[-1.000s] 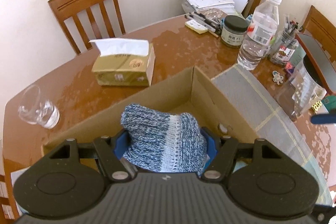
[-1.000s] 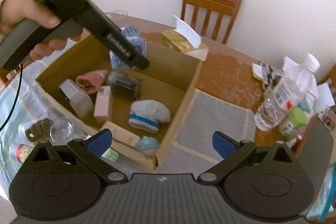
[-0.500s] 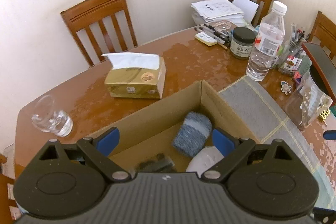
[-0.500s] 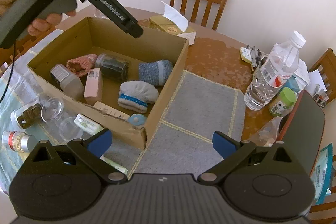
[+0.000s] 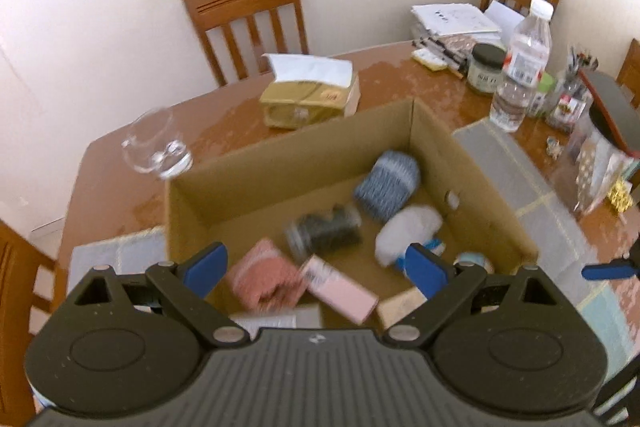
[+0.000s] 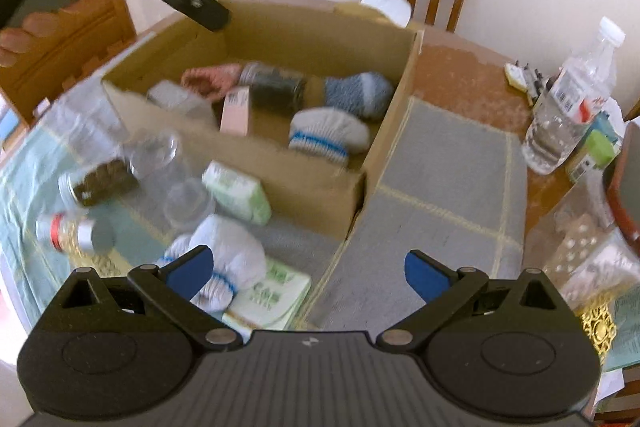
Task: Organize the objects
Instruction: 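Drop the ball toy and blue-grey cap into the box with both tools, then grasp the white glove with right tool while left tool grasps the capsule bottle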
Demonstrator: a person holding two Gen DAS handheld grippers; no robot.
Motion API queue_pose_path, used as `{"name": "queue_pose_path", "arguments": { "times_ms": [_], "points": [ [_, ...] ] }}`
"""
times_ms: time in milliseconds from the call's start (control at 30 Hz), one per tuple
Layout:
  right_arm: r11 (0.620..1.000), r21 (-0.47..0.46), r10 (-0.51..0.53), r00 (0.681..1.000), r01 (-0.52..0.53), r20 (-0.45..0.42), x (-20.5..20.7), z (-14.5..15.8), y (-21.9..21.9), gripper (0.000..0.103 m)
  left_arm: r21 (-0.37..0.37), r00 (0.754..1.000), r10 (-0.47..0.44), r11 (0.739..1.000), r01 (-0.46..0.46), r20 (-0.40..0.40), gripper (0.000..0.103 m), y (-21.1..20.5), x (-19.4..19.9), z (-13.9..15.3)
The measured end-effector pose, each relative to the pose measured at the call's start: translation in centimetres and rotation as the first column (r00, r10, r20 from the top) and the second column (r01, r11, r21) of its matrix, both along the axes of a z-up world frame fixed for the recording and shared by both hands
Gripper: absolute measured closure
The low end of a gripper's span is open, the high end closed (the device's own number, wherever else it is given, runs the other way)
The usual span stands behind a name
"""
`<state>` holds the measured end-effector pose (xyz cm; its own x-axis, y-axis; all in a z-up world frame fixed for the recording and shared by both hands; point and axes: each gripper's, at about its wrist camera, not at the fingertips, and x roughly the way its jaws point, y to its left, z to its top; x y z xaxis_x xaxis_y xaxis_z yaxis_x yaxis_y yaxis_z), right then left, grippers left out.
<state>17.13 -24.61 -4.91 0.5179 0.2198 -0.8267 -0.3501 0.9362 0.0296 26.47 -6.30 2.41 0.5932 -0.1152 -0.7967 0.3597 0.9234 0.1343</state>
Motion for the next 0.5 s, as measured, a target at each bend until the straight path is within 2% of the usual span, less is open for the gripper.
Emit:
{"name": "queue_pose_path", "arguments": {
  "times_ms": [267, 400, 500],
  "points": [
    [0.997, 0.069, 0.031, 0.999, -0.03, -0.017, -0.8, -1.7, 0.8, 0.0, -0.018, 0.992, 0.121, 0.992, -0.121, 0.02, 0.008, 2.5, -5.1, -1.0],
    [0.994, 0.078, 0.083, 0.997, -0.082, -0.009, -0.9, -2.5, 1.7, 0.0, -0.081, 0.981, 0.196, 0.977, -0.196, -0.012, 0.007, 4.0, -7.3, -1.6],
    [0.991, 0.078, 0.114, 0.993, -0.113, -0.009, -0.5, -3.4, 2.7, 0.0, -0.066, 0.968, 0.249, 0.966, -0.249, -0.005, 0.007, 4.8, -9.1, -2.5]
  ]
}}
